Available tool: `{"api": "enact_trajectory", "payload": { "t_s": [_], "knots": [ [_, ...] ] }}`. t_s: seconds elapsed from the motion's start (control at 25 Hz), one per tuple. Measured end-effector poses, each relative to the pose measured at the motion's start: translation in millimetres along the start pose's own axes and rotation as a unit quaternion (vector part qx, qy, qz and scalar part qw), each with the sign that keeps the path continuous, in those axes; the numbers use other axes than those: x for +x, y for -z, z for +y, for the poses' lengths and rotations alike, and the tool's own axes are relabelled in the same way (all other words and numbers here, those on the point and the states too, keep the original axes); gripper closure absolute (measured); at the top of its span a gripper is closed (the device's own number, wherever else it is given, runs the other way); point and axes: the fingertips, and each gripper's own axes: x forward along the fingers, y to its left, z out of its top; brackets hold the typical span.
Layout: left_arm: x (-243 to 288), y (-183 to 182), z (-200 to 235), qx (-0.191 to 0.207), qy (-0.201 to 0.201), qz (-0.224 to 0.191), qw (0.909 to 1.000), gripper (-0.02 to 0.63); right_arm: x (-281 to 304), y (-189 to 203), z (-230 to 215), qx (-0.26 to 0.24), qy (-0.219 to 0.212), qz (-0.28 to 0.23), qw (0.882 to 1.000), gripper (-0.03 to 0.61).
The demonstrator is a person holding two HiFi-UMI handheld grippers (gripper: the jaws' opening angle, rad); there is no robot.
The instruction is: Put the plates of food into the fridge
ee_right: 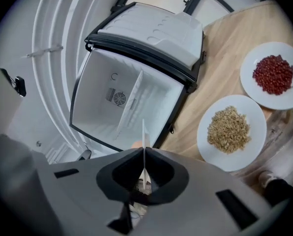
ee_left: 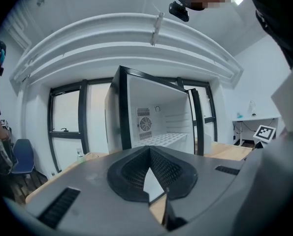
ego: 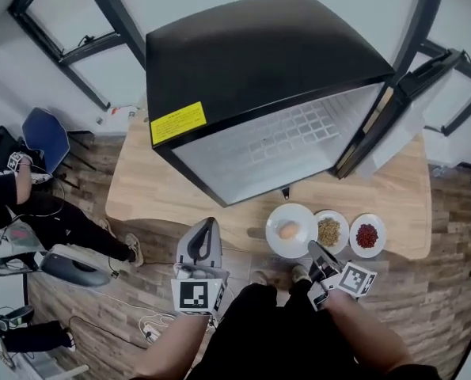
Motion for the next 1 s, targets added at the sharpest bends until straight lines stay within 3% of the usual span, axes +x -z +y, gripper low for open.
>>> {"api": "enact_trajectory", "payload": {
  "t_s": [0.28, 0.76, 1.0],
  "knots": [
    [-5.9, -24.5, 12.2, -0.008, -0.045, -0.010, 0.9989, 0.609, 11.4, -45.1, 64.4, -0.024, -0.072, 0.006, 0.997, 0.548],
    [-5.5, -66.5, 41.5, 0.005, -0.108, -0.032, 0.9936, 0.609, 50.8, -89.5, 132.6, -0.068, -0.141, 0.031, 0.987, 0.548],
    [-1.2, -81.4, 60.6, -0.013, -0.124, -0.044, 0.9913, 0.610, 78.5, -102.9, 151.5, -0.093, -0.154, 0.035, 0.983, 0.548]
  ]
}}
